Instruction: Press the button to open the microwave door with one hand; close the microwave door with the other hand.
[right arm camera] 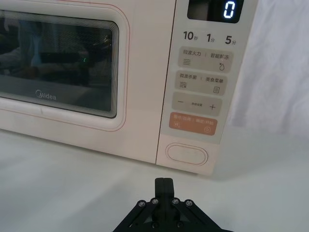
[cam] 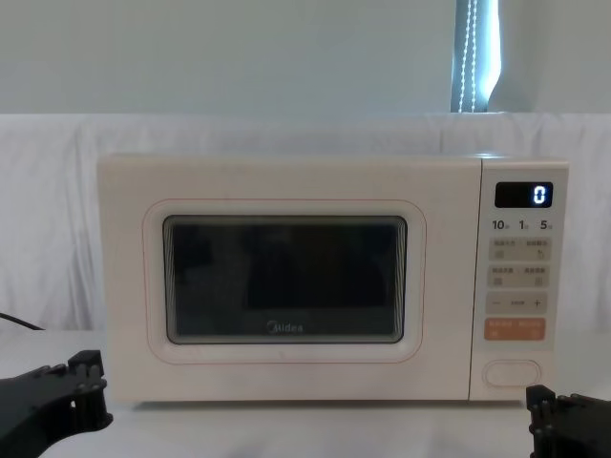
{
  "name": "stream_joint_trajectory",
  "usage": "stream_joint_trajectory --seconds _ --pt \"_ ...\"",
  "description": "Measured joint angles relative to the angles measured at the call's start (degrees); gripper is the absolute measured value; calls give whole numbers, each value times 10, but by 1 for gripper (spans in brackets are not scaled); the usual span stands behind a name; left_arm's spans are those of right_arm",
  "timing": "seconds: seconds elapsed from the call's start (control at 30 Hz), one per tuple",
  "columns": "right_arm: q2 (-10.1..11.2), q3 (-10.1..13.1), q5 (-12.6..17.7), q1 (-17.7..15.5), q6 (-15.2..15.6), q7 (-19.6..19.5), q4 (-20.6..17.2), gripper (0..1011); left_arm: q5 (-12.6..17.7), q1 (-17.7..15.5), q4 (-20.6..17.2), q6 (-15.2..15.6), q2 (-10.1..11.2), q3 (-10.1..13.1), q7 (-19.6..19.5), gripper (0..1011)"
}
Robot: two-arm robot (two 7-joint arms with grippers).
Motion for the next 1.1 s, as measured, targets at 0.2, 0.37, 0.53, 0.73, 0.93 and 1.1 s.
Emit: stream_joint_trajectory --seconds 0.2,0.37,0.53,0.73,0.93,1.1 --pt "0 0 0 0 0 0 0 0 0 0 0 0 0 0 0 0" --pt "0 0 0 0 0 0 0 0 0 0 0 0 0 0 0 0" --pt "0 0 0 0 0 0 0 53 0 0 0 0 0 0 0 0" --pt "0 0 0 0 0 0 0 219 0 0 0 0 0 0 0 0" --pt "0 0 0 0 0 0 0 389 0 0 0 0 0 0 0 0" --pt "0 0 0 0 0 0 0 513 0 0 0 0 0 0 0 0"
